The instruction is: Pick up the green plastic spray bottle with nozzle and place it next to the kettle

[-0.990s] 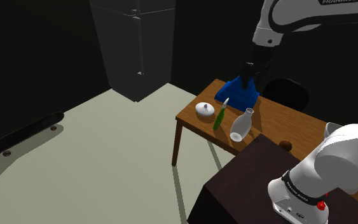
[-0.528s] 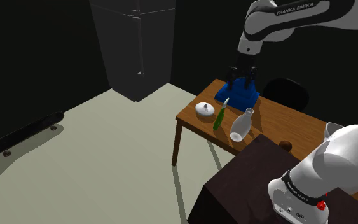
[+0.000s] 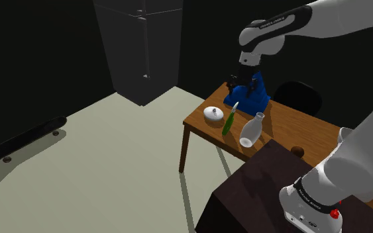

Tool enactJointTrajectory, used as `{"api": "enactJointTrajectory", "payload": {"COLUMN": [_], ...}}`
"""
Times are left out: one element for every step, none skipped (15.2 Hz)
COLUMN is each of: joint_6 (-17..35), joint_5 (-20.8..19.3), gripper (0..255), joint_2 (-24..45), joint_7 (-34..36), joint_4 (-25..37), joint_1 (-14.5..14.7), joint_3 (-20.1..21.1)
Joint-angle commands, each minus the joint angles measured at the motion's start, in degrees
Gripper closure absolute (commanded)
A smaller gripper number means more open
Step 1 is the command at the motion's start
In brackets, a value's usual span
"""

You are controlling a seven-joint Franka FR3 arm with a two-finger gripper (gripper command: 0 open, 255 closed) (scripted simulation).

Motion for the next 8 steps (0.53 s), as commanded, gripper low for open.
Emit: {"api": "enactJointTrajectory", "payload": {"joint_6": [0.61, 0.83, 1.02, 1.16, 1.28, 1.36, 1.42, 1.45], "joint_5": [2.05, 3.05, 4.06, 5.08, 6.1, 7.13, 8.16, 9.18], "gripper": [0, 0, 0, 0, 0, 0, 0, 0], "joint_2": [5.04, 7.25, 9.44, 11.61, 13.76, 15.9, 18.02, 20.12], "joint_7": [1.18, 1.69, 2.21, 2.72, 3.24, 3.76, 4.3, 4.84], "joint_4": [3.16, 4.51, 5.87, 7.25, 8.64, 10.04, 11.45, 12.87], "joint_1": [-0.89, -1.39, -1.93, -2.5, -3.09, -3.7, -4.36, -5.03], "joint_3": [-0.69, -1.01, -1.29, -1.56, -1.8, -2.02, -2.21, -2.38]}}
